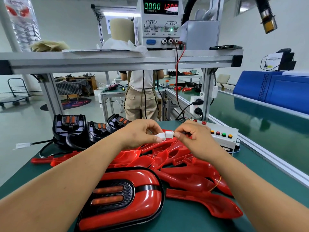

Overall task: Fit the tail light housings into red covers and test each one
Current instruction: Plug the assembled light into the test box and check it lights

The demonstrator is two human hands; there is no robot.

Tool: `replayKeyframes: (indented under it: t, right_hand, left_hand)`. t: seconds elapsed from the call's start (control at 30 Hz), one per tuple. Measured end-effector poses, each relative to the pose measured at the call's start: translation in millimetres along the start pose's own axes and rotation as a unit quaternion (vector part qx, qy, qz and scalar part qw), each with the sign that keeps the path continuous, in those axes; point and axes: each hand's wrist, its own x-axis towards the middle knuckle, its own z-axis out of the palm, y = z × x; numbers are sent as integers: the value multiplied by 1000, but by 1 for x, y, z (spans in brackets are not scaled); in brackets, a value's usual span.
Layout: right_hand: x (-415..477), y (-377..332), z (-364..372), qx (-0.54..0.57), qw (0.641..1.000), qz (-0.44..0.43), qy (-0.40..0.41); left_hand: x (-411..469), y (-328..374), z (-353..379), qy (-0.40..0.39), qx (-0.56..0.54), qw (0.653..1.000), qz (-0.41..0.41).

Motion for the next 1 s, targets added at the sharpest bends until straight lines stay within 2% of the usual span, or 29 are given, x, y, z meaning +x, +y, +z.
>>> replayKeyframes:
  t: [0.27,0.47,0.67,0.9,1.0]
  right_hand:
    - [-1,0,-3,-13,999,-10,-34]
    - [-4,-1,-2,-35,999,-13,-34]
    - [-6,-1,0,-34,999,-10,-32]
    - [-8,-1,0,-44,999,-20,-12]
    - [-9,1,0,-58,998,-35,4]
  left_hand:
    - [-1,5,4,18,98,994,34]
    - [-3,5,4,25,87,995,32]
    - [-5,7,7,41,138,989,33]
    - [-7,5,7,42,74,996,32]
    - [-6,6,10,54,80,995,31]
